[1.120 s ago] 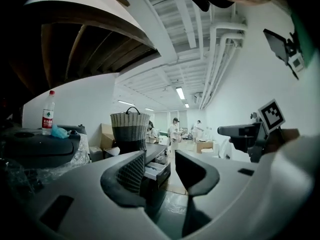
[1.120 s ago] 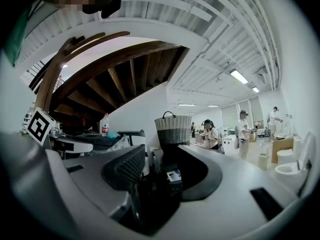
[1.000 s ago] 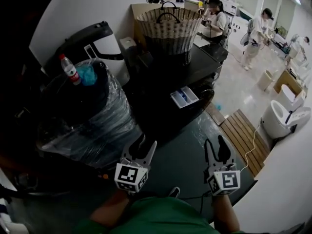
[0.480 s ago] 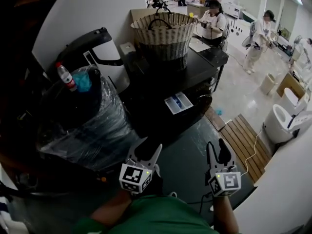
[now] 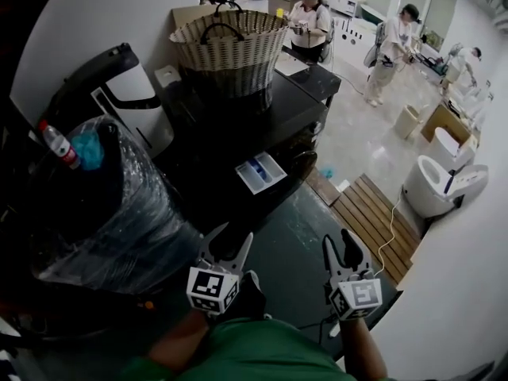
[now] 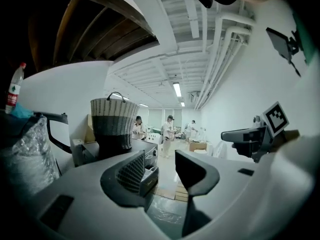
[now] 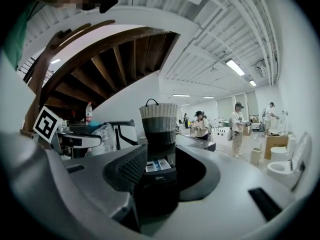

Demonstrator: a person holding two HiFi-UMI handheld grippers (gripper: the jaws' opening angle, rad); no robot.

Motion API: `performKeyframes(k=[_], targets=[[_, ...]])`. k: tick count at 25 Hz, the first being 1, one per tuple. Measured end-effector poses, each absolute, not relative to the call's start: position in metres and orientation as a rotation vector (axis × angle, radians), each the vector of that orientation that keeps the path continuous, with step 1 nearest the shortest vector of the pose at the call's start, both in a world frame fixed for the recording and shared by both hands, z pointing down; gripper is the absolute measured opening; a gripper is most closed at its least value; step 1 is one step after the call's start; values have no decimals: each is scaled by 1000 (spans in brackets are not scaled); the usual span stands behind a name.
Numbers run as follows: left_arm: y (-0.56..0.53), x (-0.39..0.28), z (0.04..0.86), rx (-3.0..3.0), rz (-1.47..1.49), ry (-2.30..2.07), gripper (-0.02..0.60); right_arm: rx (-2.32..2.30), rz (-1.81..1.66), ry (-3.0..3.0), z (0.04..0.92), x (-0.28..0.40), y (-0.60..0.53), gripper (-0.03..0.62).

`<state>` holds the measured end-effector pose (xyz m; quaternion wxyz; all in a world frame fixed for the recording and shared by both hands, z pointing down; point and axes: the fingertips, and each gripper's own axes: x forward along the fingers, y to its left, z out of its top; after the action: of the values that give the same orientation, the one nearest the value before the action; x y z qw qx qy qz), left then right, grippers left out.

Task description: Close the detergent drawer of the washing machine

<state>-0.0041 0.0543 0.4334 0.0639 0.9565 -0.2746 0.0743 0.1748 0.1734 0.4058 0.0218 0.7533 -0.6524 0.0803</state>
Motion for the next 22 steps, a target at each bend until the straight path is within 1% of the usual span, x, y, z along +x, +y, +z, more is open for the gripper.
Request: performKeyframes(k=[4,8,11,19,22], targets=[[15,7,462,2839,231,-815,199,2271,264,-1988,419,186,131,192],[-40,14,473,2784,164,-852,199,2174,249,-1989,418,189,72,192],[-68,19,489,2744,176,-843,199,2130,281,-1989,426,190,34,192],[-100,28,558,2670,389,-807,199,2062,463,-1964,484,202,-22,190],[-105,28,581,2629,476,-808,199,1964,513,-1949,519,203,-33,187]])
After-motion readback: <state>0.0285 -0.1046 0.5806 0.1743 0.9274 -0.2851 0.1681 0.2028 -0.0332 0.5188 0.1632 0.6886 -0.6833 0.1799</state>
